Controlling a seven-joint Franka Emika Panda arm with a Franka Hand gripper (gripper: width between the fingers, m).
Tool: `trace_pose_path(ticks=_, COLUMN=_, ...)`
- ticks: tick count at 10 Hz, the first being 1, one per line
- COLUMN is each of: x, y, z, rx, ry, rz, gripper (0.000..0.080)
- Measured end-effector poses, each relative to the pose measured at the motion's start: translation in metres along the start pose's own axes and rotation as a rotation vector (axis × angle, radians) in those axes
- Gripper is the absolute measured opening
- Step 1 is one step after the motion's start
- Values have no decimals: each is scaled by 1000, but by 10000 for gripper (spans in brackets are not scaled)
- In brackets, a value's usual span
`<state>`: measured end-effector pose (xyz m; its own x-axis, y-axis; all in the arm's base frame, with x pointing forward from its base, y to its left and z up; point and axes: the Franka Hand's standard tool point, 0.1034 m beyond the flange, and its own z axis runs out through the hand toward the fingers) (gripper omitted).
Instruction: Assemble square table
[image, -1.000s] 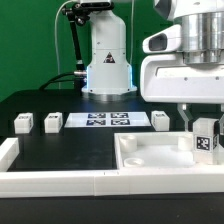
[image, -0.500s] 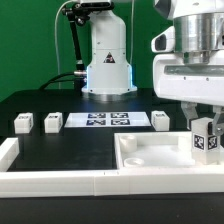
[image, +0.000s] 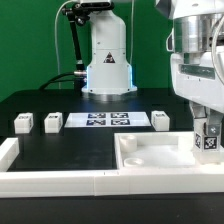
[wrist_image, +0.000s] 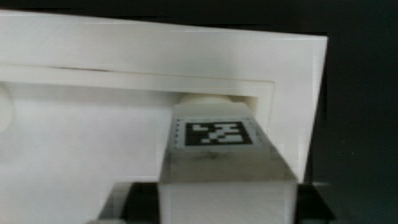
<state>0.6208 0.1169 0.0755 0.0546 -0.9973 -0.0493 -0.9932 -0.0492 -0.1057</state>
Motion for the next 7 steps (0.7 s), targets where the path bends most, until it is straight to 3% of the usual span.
trace_pose_path(ticks=3, x=-2, y=1, z=1, rx=-1, ry=-16, rz=177, gripper=291)
trace_pose_path(ticks=5, x=-3, y=1, z=1, rx=-2, ry=-18, rz=171, gripper=535)
trace_pose_path(ticks=6, x=-3, y=1, z=2, rx=-3, ry=-18, rz=135, gripper=535)
trace_pose_path(ticks=7, x=-3, y=2, z=2, rx=-3, ry=-18, rz=87, gripper=626)
